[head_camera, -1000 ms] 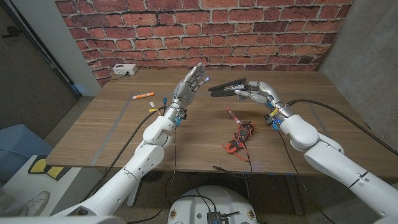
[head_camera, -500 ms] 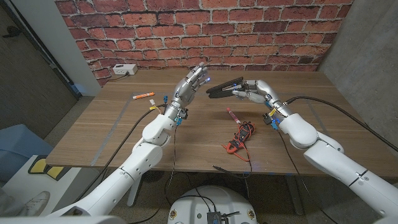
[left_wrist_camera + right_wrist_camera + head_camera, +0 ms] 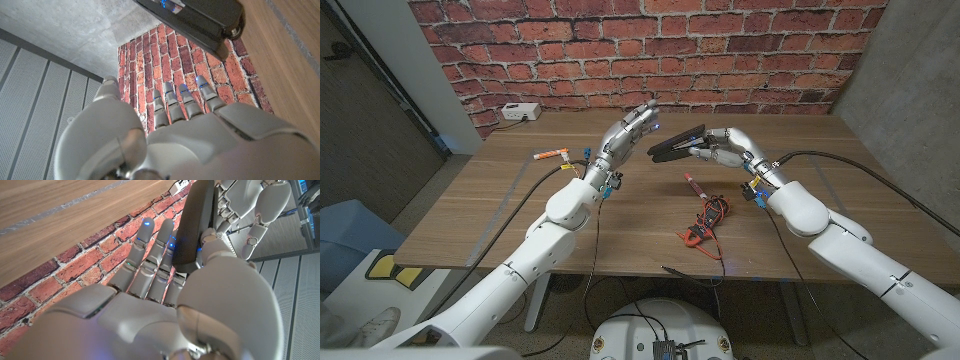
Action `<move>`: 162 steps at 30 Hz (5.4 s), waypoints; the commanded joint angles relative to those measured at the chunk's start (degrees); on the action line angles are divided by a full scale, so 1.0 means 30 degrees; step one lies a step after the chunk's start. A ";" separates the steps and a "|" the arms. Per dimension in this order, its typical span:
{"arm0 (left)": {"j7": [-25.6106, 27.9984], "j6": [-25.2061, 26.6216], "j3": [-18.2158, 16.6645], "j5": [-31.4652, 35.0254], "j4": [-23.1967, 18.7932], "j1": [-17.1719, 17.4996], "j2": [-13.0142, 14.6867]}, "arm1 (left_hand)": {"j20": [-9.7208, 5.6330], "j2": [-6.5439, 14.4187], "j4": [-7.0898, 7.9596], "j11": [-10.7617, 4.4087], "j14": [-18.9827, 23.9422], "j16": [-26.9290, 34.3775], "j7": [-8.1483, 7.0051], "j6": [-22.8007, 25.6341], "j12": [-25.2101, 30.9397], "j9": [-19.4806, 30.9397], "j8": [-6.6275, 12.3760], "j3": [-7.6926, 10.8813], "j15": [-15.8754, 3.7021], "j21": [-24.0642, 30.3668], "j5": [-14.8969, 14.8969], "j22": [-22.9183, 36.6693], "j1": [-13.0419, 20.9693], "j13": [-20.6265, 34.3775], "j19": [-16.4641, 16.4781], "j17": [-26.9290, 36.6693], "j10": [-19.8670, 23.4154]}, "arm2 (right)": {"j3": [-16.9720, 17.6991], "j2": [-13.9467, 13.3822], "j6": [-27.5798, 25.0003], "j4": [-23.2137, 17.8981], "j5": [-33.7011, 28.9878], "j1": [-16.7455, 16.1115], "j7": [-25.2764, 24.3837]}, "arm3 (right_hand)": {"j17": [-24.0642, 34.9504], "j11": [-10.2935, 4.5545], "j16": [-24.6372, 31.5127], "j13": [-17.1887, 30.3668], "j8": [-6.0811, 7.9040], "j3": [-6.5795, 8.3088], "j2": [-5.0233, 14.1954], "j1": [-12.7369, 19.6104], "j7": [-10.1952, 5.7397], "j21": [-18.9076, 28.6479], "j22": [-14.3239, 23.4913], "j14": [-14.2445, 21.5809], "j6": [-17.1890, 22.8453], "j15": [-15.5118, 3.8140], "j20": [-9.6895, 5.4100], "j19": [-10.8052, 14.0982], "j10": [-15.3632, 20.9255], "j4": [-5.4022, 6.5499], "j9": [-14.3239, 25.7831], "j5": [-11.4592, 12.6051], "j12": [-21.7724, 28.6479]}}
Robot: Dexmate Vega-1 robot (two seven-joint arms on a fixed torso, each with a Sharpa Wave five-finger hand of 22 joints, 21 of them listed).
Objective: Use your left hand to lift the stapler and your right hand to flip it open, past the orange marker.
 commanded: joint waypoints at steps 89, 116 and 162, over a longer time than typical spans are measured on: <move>-0.0064 0.1505 0.0738 0.4392 -0.1431 -0.0748 0.2512 | 0.1255 -0.0277 -0.0241 -0.1767 -0.0582 0.0557 -0.0836 0.1970 0.1185 0.0361 0.0488 0.0221 -0.0439 -0.2402 0.0311 0.0190 0.1172 0.1896 -0.0207 0.0245 0.2750 | -0.1191 -0.0364 0.0544 -0.0427 -0.3628 0.2566 0.2638 | 0.0249 -0.0436 -0.0338 0.2849 0.0099 0.0121 0.2213 0.2483 -0.0106 0.1576 -0.0096 -0.0121 0.0050 -0.1452 -0.2822 -0.1026 0.0662 0.0006 -0.0089 0.0124 -0.0459; 0.1485 0.1043 0.0668 0.4981 -0.1182 -0.0250 0.1684 | 0.0635 0.1644 -0.0460 -0.2322 0.1110 0.1845 -0.1551 0.5889 0.2860 0.0893 0.2221 0.1445 -0.1745 -0.2857 0.0057 0.0227 0.3701 0.3349 0.0857 0.0669 0.6965 | -0.1273 -0.0265 0.0736 -0.0273 -0.3608 0.2750 0.2682 | 0.0278 -0.0373 -0.0385 0.2927 0.0079 0.0167 0.2205 0.2483 -0.0102 0.1970 -0.0152 -0.0068 0.0037 -0.1448 -0.2818 -0.1187 0.0732 -0.0004 -0.0114 0.0121 -0.0599; 0.3718 -0.1971 0.0068 0.5245 -0.0142 0.1367 -0.0256 | -0.0115 0.2415 0.0259 -0.2348 0.3425 0.2893 -0.1427 1.1321 0.4940 0.0269 0.3587 0.2266 -0.3004 -0.2985 0.0260 0.0295 0.3640 0.4676 0.1928 0.1447 1.1651 | -0.1060 0.0001 0.0576 0.0150 -0.2870 0.2270 0.2130 | 0.0401 -0.0158 -0.0354 0.3025 0.0169 0.0211 0.2140 0.2440 0.0179 0.2617 -0.0232 0.0139 0.0373 -0.1421 -0.2825 -0.1436 0.1076 -0.0017 -0.0141 0.0106 -0.0761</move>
